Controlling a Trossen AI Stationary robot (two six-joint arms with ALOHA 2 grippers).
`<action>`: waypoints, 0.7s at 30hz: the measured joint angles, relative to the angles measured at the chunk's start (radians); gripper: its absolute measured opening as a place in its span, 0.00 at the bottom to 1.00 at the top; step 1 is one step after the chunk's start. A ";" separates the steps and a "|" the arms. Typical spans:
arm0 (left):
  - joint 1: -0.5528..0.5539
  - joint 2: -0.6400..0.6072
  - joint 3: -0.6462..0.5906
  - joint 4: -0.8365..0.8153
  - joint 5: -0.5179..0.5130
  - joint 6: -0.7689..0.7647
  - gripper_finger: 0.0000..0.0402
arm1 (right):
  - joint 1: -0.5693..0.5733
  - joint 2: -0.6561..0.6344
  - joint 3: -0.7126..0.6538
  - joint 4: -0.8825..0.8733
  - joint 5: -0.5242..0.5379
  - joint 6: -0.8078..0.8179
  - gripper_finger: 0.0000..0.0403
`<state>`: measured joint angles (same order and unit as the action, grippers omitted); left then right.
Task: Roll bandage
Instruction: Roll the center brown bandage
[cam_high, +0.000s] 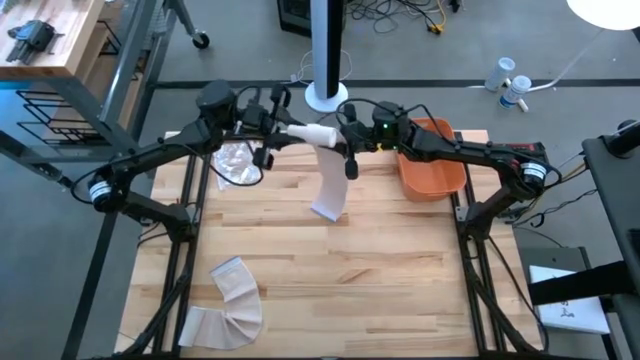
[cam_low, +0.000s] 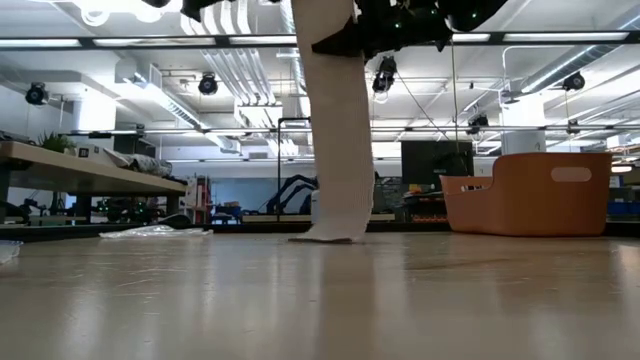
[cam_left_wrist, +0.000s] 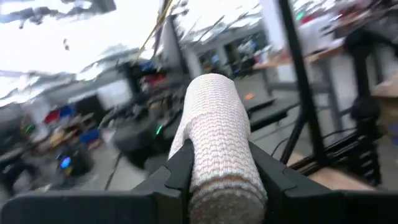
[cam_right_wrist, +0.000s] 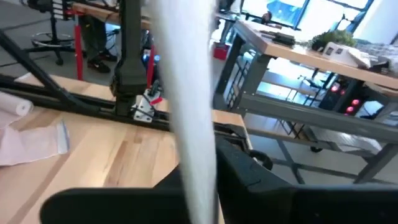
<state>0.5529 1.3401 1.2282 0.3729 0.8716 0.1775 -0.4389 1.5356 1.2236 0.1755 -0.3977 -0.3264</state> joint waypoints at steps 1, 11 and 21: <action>-0.001 0.004 0.000 0.030 0.018 -0.026 0.23 | 0.000 0.000 0.000 0.008 0.005 0.000 0.02; 0.005 0.096 0.000 0.254 0.038 -0.224 0.24 | 0.016 0.050 0.000 -0.009 0.001 0.049 0.01; 0.137 0.064 0.002 0.240 0.029 -0.213 0.24 | 0.024 0.023 0.000 -0.142 -0.002 0.105 0.07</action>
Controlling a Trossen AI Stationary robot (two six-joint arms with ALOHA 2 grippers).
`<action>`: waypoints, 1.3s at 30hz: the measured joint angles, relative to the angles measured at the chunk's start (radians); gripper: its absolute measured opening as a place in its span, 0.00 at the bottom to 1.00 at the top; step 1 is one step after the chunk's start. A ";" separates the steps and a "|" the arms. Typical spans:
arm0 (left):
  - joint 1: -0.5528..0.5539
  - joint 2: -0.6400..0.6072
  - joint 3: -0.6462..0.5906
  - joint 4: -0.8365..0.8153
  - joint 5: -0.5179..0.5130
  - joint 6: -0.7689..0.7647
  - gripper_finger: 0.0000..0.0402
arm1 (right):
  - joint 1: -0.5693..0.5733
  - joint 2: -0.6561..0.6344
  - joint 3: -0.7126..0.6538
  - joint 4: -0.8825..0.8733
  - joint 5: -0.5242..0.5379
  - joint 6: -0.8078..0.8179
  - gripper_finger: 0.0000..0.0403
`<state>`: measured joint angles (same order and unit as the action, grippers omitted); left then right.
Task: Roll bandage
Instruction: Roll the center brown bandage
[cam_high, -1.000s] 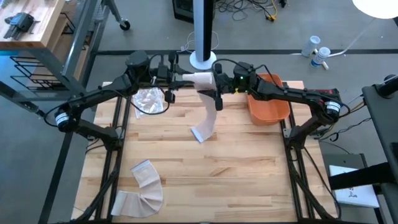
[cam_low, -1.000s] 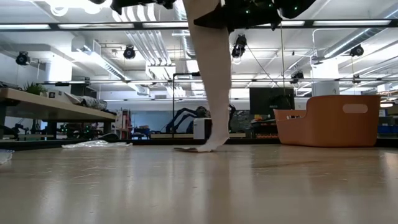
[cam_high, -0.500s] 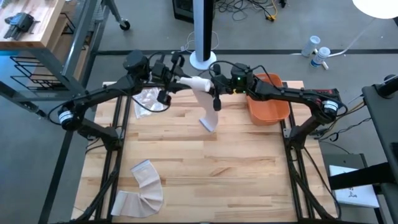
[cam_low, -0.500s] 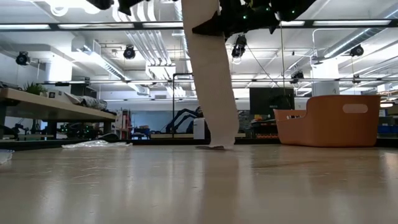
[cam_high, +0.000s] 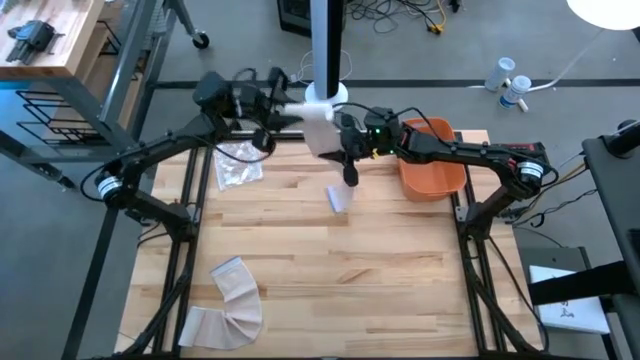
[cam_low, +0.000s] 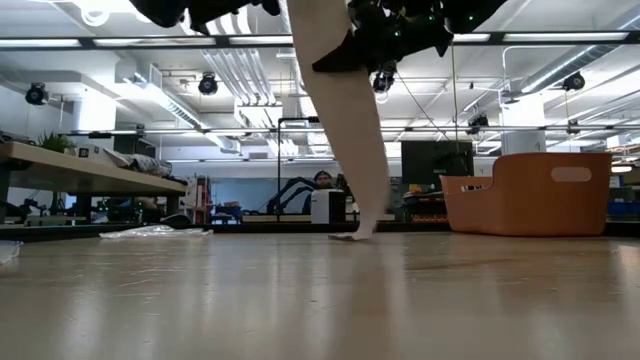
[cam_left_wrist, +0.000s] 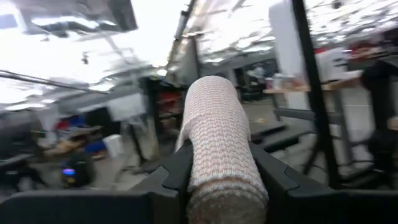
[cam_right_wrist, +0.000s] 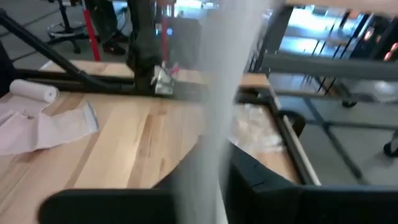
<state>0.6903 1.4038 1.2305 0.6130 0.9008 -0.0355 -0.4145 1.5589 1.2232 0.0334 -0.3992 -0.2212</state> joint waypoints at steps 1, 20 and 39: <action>0.019 -0.004 0.001 -0.001 -0.002 0.000 0.24 | 0.000 0.000 0.000 0.000 0.000 0.011 0.10; 0.133 -0.005 0.001 -0.383 -0.089 0.306 0.26 | 0.020 -0.167 -0.001 0.048 0.330 -0.347 0.74; 0.101 -0.010 0.156 -0.757 -0.151 0.573 0.23 | 0.078 -0.116 0.069 0.322 0.320 -0.506 0.66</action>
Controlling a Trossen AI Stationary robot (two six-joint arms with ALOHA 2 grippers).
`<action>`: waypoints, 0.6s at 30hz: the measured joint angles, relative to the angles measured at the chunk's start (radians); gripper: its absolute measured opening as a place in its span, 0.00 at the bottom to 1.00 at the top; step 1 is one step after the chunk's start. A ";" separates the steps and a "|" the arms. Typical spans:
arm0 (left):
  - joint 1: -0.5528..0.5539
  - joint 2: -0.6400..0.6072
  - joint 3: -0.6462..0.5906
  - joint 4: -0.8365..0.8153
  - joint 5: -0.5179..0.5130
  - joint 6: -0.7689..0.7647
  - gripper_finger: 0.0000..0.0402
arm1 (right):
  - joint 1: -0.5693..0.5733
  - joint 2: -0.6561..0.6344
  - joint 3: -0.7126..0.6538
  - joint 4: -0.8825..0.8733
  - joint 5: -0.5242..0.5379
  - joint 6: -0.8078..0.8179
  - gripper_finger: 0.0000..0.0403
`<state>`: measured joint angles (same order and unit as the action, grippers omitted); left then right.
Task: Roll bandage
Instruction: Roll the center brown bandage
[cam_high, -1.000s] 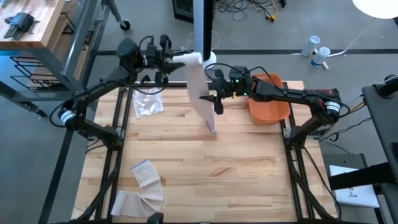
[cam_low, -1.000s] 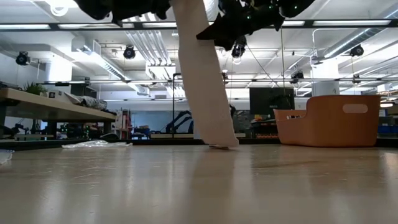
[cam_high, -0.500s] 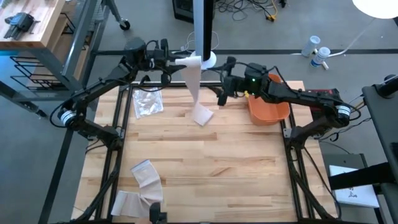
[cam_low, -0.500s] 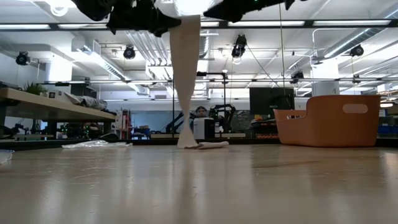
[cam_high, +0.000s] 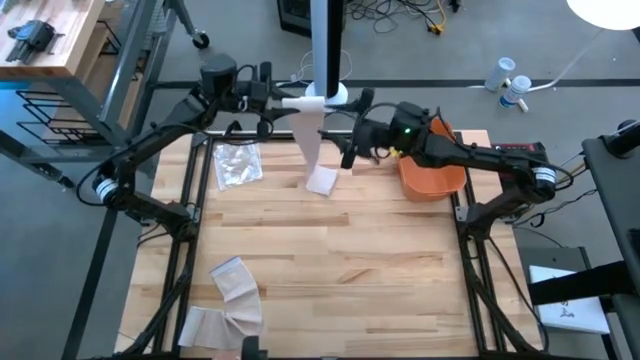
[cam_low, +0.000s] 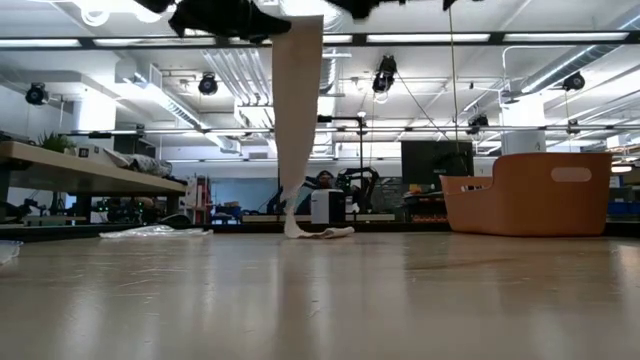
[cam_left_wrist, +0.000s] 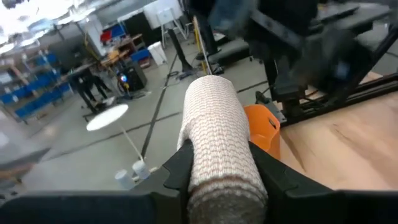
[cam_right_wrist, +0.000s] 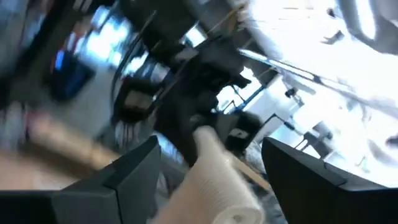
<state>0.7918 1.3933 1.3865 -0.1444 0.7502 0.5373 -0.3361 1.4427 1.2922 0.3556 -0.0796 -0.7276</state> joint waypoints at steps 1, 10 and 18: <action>0.000 0.000 0.020 -0.005 0.000 0.015 0.23 | -0.006 -0.007 0.020 -0.007 -0.001 0.072 0.66; -0.049 -0.038 0.084 -0.112 0.017 0.073 0.23 | -0.007 -0.075 0.057 -0.144 -0.059 0.178 0.66; -0.274 -0.117 -0.002 -0.120 -0.105 0.087 0.23 | 0.085 -0.185 0.056 -0.403 -0.053 0.218 0.62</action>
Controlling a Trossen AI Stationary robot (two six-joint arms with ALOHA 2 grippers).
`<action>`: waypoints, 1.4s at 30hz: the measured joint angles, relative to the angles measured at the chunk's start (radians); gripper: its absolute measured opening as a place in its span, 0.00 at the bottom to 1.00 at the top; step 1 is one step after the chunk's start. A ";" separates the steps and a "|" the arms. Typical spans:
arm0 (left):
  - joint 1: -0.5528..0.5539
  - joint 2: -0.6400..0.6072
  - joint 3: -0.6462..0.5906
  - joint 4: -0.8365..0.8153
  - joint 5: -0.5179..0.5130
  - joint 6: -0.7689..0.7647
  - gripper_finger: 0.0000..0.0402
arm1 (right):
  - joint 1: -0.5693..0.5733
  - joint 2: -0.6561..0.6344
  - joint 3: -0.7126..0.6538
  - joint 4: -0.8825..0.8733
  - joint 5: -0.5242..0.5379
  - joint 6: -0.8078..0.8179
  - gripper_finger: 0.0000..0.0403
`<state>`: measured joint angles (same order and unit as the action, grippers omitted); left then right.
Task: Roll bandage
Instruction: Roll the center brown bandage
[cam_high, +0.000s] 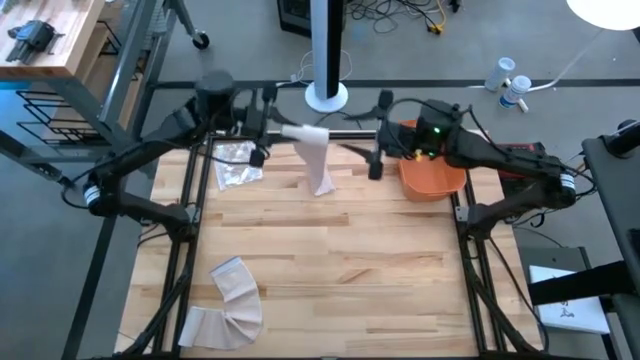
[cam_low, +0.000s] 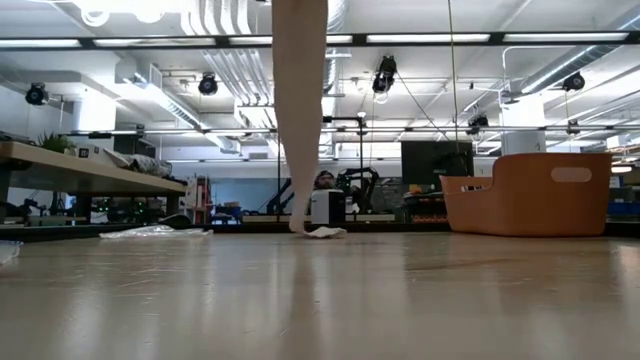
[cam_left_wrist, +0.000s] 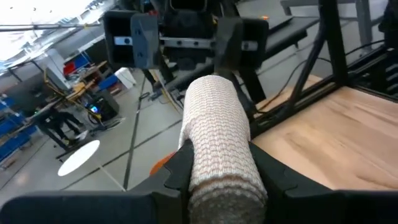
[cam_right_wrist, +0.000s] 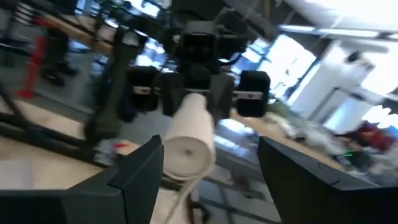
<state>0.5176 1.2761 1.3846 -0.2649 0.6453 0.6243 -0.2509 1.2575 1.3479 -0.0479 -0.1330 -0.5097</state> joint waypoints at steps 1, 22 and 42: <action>-0.035 -0.008 -0.010 0.005 -0.029 -0.001 0.23 | 0.014 -0.015 0.000 -0.031 -0.001 0.017 0.62; -0.296 -0.235 -0.182 0.233 -0.183 -0.228 0.23 | 0.171 -0.104 -0.230 -0.078 -0.133 0.179 0.59; 0.117 0.033 -0.331 0.542 -0.036 -0.322 0.23 | -0.129 0.061 -0.479 0.522 -0.132 0.360 0.73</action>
<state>0.6349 1.3087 1.0538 0.2771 0.6095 0.3022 -0.3802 1.3182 0.8685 0.4745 -0.2654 -0.1500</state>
